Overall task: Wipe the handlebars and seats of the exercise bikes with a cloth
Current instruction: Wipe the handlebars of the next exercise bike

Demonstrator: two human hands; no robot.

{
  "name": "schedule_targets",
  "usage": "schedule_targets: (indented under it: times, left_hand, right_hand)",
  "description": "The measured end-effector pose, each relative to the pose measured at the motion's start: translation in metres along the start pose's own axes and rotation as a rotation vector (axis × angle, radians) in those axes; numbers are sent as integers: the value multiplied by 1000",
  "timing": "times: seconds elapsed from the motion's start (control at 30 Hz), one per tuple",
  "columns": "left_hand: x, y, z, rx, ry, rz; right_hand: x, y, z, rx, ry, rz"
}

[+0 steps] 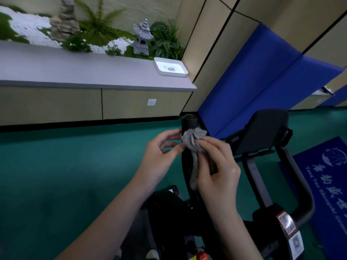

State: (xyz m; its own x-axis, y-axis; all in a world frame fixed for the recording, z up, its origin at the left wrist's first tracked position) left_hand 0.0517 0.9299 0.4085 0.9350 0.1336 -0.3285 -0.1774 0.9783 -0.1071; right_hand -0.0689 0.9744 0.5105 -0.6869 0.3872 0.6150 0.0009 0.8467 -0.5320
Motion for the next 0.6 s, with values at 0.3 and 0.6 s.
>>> schedule_targets:
  times: [0.3, 0.6]
  left_hand:
    - [-2, 43, -20, 22, 52, 235]
    - [-8, 72, -31, 8, 52, 490]
  right_hand:
    - [-14, -24, -19, 350, -90, -270]
    - [-27, -32, -32, 643, -58, -486]
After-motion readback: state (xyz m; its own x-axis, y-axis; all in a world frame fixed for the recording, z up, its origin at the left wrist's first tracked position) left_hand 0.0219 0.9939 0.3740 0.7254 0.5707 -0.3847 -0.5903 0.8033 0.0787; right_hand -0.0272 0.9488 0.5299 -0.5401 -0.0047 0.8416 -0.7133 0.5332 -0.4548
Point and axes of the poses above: each hand's wrist, its own y-axis away from the middle knuckle, its own x-axis out of the back of the hand, z = x × y, the point moved 10 cm from there along -y, towards the middle knuckle, and after that the axes turned 9 degrees about -x, right-handed, at the moved point
